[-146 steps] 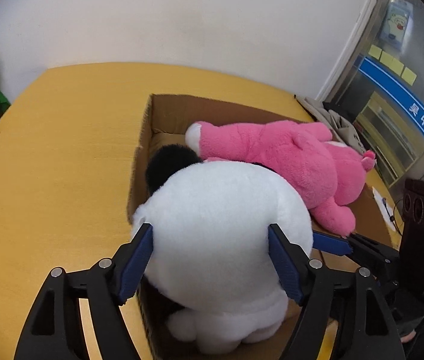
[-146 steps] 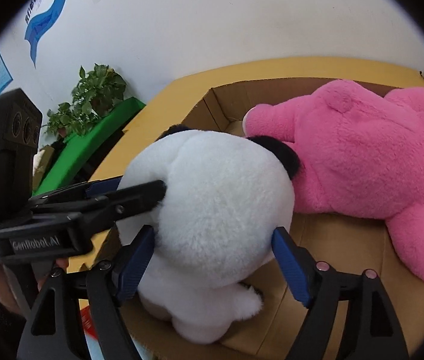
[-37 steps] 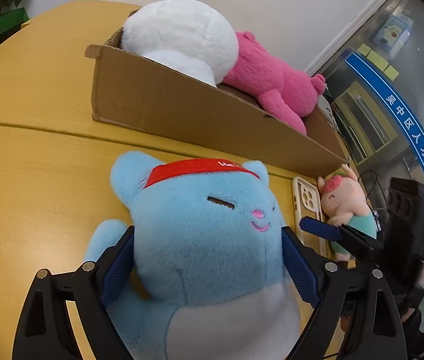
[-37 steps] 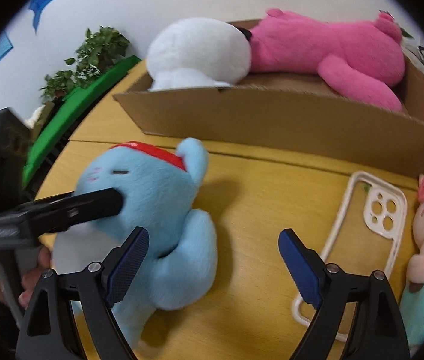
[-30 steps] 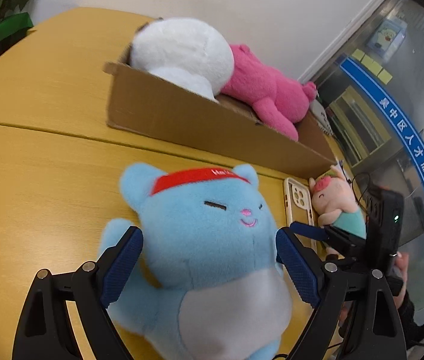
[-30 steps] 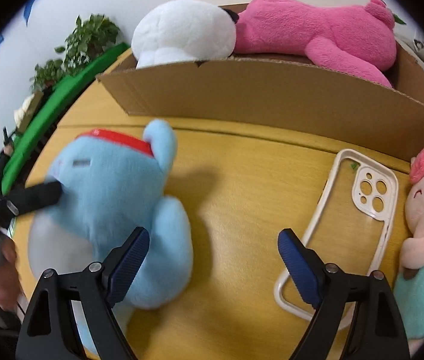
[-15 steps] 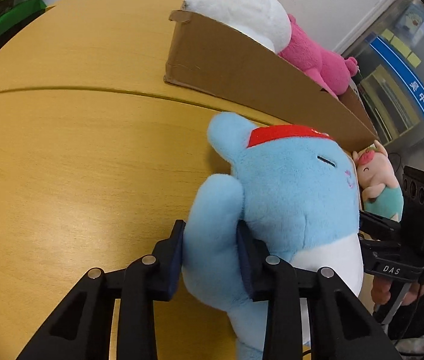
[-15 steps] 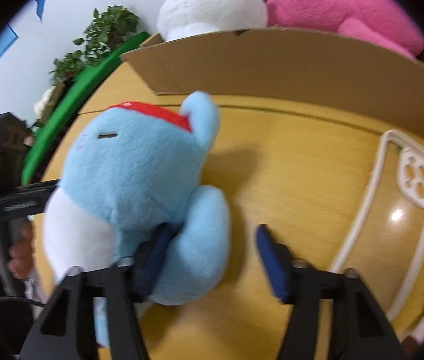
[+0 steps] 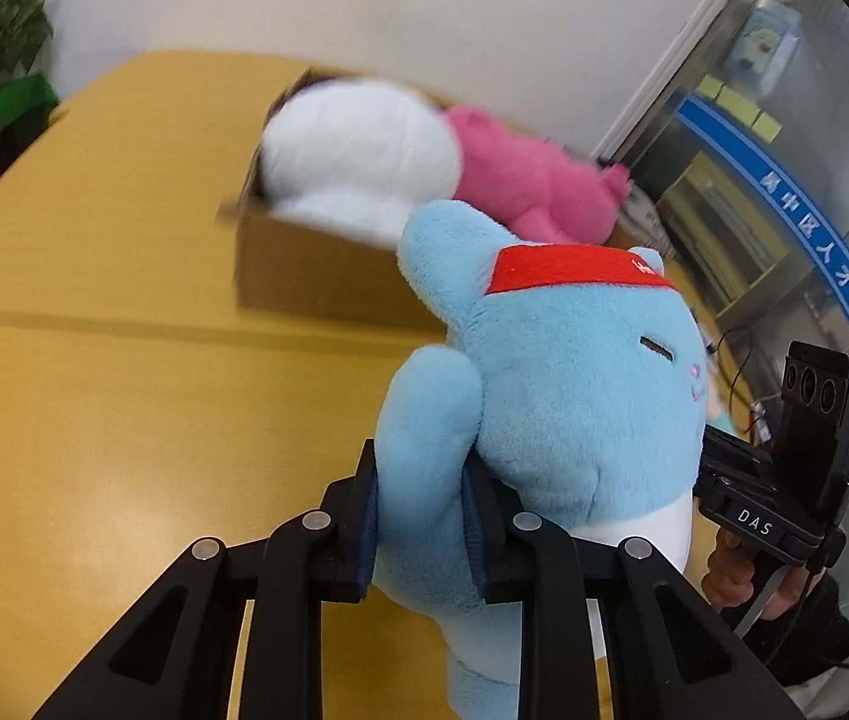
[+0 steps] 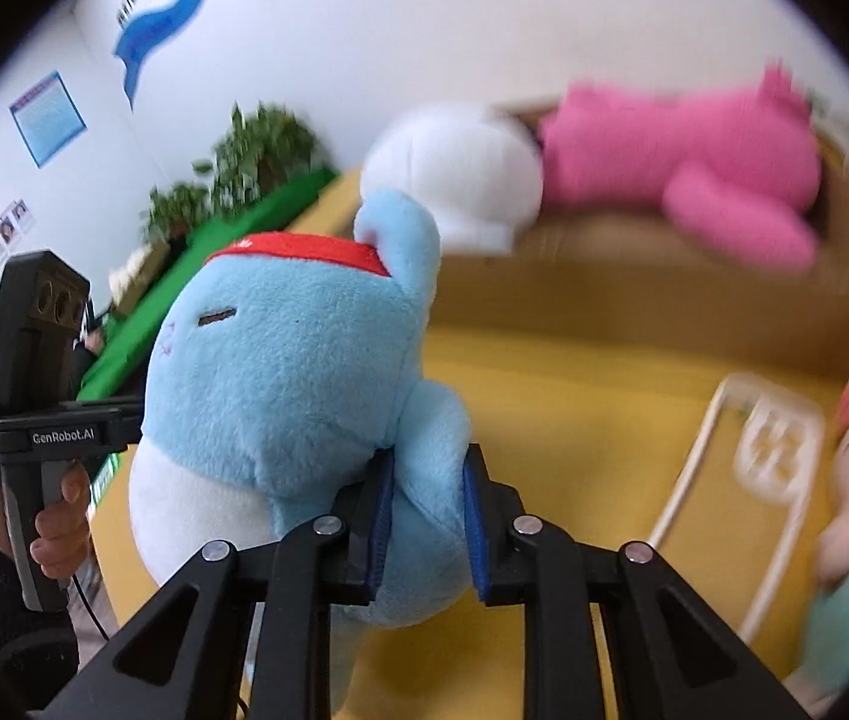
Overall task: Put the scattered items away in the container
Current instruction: 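Lift the blue cat plush with the left gripper and lower it into the box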
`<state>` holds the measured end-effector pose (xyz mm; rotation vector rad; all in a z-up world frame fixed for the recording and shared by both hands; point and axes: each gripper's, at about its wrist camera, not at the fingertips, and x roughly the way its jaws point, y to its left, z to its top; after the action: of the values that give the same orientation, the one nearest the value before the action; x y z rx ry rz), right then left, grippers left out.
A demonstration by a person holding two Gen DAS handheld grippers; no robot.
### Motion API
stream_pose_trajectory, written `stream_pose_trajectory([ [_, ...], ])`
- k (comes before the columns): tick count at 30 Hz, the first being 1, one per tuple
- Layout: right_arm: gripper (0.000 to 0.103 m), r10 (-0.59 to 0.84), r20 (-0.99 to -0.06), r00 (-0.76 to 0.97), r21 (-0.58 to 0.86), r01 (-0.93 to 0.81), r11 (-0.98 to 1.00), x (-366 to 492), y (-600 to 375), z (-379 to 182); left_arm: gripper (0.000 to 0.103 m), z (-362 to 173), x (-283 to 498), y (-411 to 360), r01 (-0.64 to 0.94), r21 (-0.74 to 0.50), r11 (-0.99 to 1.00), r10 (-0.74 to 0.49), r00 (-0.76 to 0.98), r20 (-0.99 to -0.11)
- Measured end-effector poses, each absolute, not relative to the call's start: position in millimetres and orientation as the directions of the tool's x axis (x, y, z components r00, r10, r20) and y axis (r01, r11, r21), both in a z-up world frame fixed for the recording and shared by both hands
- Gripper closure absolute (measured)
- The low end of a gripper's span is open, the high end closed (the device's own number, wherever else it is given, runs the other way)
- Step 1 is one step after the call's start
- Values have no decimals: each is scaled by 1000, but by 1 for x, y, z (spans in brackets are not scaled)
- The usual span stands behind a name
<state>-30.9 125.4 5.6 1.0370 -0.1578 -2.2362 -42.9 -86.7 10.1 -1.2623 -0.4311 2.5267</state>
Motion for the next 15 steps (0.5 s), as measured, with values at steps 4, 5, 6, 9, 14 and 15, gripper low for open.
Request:
stream_pose_trajectory([
  [4, 83, -577, -586, -569, 290, 518, -805, -60, 138, 52, 79, 55, -83, -67, -170, -342, -924, 367, -648, -668],
  [5, 83, -567, -574, -591, 274, 514, -813, -69, 140, 63, 79, 65, -95, -62, -185, -332, -925, 366, -666, -650],
  [6, 83, -553, -561, -616, 254, 508, -823, -80, 142, 75, 79, 76, -107, -57, -199, -325, -924, 369, -685, -629],
  [9, 83, -512, -526, -679, 200, 487, -850, -115, 149, 103, 79, 94, -152, -43, -230, -330, -916, 389, -717, -579],
  [14, 82, -444, -528, -724, 176, 418, -891, -189, 158, 104, 79, 78, -230, -28, -206, -324, -923, 369, -711, -599],
  [15, 83, -431, -537, -725, 179, 401, -898, -202, 159, 96, 79, 66, -246, -26, -196, -318, -928, 359, -699, -618],
])
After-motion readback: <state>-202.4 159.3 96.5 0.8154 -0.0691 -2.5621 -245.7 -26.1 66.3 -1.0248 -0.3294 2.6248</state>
